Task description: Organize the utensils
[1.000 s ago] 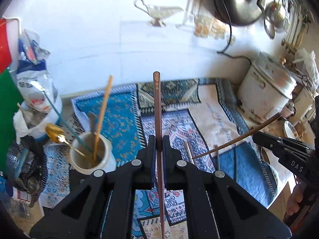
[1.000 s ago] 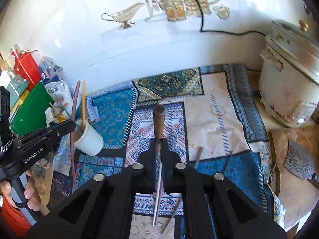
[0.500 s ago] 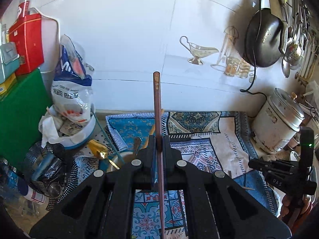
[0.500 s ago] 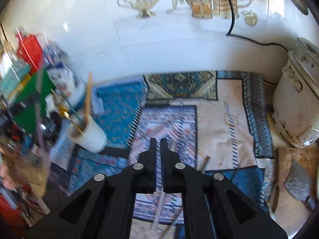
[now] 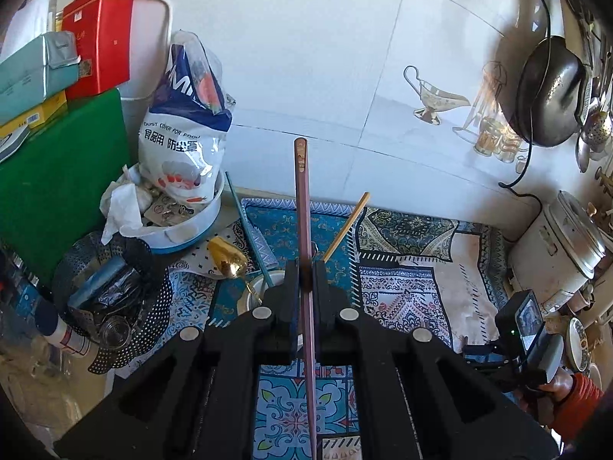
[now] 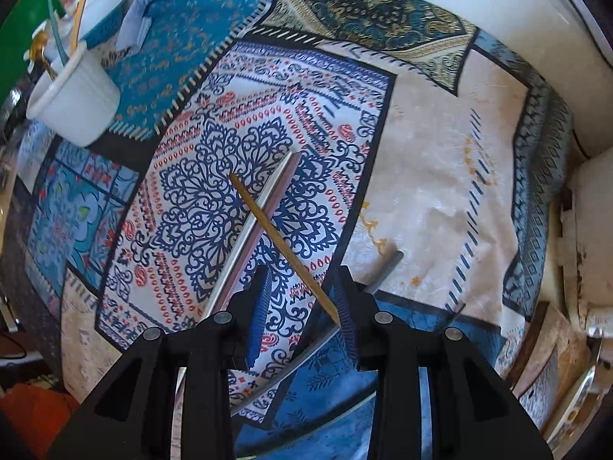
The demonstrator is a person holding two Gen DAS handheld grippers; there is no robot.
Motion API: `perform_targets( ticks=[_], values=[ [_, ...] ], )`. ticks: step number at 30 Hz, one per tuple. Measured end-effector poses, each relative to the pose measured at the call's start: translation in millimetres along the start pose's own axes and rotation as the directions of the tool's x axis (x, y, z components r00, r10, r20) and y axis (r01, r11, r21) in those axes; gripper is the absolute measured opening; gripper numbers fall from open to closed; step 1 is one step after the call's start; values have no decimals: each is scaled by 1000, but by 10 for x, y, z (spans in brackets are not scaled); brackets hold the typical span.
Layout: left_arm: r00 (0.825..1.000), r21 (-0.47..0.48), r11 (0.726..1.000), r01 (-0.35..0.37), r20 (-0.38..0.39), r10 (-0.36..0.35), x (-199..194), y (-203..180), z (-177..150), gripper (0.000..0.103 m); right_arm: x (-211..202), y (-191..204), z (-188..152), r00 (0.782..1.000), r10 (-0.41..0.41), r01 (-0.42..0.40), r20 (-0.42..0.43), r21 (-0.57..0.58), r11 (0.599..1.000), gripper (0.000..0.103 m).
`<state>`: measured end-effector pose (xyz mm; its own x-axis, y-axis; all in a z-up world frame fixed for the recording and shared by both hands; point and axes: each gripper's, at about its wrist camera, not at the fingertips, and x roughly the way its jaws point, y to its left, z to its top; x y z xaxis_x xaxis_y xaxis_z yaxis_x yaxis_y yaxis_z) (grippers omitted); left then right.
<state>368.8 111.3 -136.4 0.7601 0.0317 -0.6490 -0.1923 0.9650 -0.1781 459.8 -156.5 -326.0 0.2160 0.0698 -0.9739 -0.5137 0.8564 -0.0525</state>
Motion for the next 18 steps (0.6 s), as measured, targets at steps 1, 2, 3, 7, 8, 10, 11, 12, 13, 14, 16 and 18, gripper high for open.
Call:
perform_targets(
  ticks=[1,2,3,7,8,10,11,12,13,14,16,18],
  values=[
    [1000,-8,1000,-3,0,3,-6,8,-12,4,18,8,4,1000,-1,1,-6,-8,1000,29],
    [1000,-13,1000,-5,0,5,-13,12,-18,4,44,16,6,1000,-4,4,-15,-18,1000,28],
    [1000,-18,1000,-6,1,6,-25,14,-25,4,69,22,8,1000,-11,10,-25,-27,1000,26],
    [1000,-26,999,-19,7,19,-71,8,-50,4,165,35,-2,998,-23,21,-53,-47,999,14],
    [1000,-25,999,-25,9,26,-81,3,-63,4,182,25,10,998,-20,17,-53,-42,999,14],
    [1000,-32,999,-27,9,28,-96,0,-85,4,214,19,18,998,-13,11,-56,-34,999,13],
    [1000,-34,999,-26,8,27,-101,-5,-89,4,214,8,14,999,-7,6,-50,-26,1000,13],
    [999,-31,999,-30,8,31,-106,-14,-95,4,219,-6,9,999,4,-5,-48,-18,1000,11],
    [999,-28,999,-34,9,34,-113,-22,-97,4,226,-26,12,999,8,-8,-47,-10,1000,8],
    [999,-27,999,-34,9,34,-119,-28,-93,4,227,-43,9,999,7,-6,-44,0,1000,7],
    [999,-27,999,-34,16,35,-147,-36,-78,4,211,-93,4,999,28,-27,-36,32,999,6],
    [999,-27,999,-32,28,32,-181,-36,-56,4,152,-129,-20,1000,25,-25,-10,47,999,6]
  ],
)
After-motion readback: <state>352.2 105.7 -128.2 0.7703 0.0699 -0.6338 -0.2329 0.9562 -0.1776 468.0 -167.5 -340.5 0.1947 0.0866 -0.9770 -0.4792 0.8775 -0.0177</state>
